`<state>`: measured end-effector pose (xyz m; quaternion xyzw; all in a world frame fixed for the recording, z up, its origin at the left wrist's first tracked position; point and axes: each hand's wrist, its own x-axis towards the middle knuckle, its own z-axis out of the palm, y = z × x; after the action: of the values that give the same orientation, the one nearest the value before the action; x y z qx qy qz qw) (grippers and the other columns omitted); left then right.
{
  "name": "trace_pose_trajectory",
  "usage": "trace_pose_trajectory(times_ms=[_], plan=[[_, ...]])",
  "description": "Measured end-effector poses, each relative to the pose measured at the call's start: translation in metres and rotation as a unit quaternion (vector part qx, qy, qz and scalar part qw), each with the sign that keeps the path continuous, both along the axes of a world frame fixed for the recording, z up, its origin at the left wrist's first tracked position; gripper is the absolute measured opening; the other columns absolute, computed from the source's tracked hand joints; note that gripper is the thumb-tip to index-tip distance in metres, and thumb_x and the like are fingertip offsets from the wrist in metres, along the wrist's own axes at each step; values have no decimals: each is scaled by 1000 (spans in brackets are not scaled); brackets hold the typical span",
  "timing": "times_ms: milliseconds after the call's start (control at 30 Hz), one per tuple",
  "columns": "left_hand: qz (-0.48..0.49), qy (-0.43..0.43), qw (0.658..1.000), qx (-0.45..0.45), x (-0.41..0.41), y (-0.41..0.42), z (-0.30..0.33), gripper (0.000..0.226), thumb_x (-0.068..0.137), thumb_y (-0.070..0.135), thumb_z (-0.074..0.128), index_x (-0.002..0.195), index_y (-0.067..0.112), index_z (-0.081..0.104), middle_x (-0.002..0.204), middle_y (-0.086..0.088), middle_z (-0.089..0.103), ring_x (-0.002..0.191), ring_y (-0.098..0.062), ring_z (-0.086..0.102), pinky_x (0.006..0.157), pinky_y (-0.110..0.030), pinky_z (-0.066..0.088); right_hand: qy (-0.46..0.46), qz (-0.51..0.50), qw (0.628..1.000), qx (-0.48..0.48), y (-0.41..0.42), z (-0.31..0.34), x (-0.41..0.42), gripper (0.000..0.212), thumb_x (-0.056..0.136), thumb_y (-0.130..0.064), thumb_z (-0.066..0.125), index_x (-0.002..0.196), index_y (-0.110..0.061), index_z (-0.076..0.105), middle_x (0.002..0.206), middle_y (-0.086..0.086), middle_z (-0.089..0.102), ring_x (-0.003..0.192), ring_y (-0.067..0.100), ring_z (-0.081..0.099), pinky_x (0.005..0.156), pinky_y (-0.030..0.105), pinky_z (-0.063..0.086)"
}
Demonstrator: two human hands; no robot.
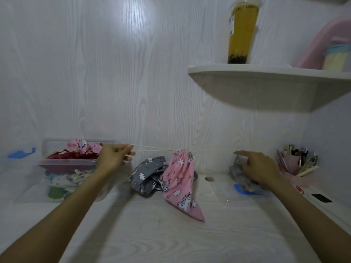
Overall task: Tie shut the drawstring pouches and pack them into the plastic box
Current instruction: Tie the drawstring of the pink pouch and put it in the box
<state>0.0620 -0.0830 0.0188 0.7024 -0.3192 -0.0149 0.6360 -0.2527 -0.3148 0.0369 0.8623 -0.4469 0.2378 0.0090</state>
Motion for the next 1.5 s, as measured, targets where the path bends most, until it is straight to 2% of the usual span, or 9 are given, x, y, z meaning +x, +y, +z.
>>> trace_pose_trajectory(times_ms=[233,333,433,533,700,867,1033,1300,1500], plan=[[26,-89,976,195,-13,5,-30,27,94,24,56,78,10,73,70,-5,71,56,-11,62,55,-23,41,-28,-16,924,381,1,-31,9,29,90,-32,59,104,-7,64,75,3,64,58,15,58,54,21,39],[-17,-163,923,347,-18,6,-24,22,91,34,57,89,16,70,83,-6,72,79,-21,68,70,-28,49,-52,18,910,411,6,-35,11,24,87,-34,63,98,-14,68,84,-1,69,63,10,62,57,20,41],[22,-227,933,279,-40,3,-2,29,90,30,59,118,21,62,111,-1,66,99,-20,63,88,-37,50,-132,57,925,351,8,-31,23,13,87,-24,65,83,-13,62,79,4,62,60,13,57,53,22,38],[-39,-234,933,271,-60,-15,12,21,92,29,53,85,16,68,82,0,67,75,-17,62,71,-30,51,-183,114,924,317,21,-16,49,10,89,-20,61,93,-11,59,85,4,62,60,13,57,52,22,39],[-138,-130,913,361,-78,-63,-17,39,95,11,42,56,11,38,53,-4,37,46,-15,32,49,-25,30,-21,153,898,412,45,-16,89,34,95,-12,49,128,-11,47,107,3,58,65,11,62,60,22,48],[-171,8,940,294,-79,-90,-39,44,102,37,28,76,10,51,80,-12,52,72,-20,47,63,-27,37,-21,159,890,426,40,-43,110,12,93,-12,51,100,-11,61,97,11,64,65,13,61,60,23,52],[-161,182,965,97,-68,-104,-38,39,95,37,51,99,4,70,89,-13,68,74,-17,62,61,-19,49,-145,210,876,410,35,-43,122,7,91,-16,59,89,-12,64,82,10,68,63,13,65,51,17,50],[-124,132,980,-85,-63,-107,43,24,97,24,49,95,15,71,81,8,61,74,-5,54,59,-16,44,-388,235,876,166,21,21,129,7,80,-21,74,82,-17,69,75,-3,68,77,17,67,79,30,57],[-152,145,964,-164,-74,-91,42,17,96,22,51,94,17,68,100,3,70,94,-9,65,80,-19,51,-286,288,902,148,42,29,129,13,79,-16,73,73,-21,63,79,-5,67,71,4,62,70,23,53]])
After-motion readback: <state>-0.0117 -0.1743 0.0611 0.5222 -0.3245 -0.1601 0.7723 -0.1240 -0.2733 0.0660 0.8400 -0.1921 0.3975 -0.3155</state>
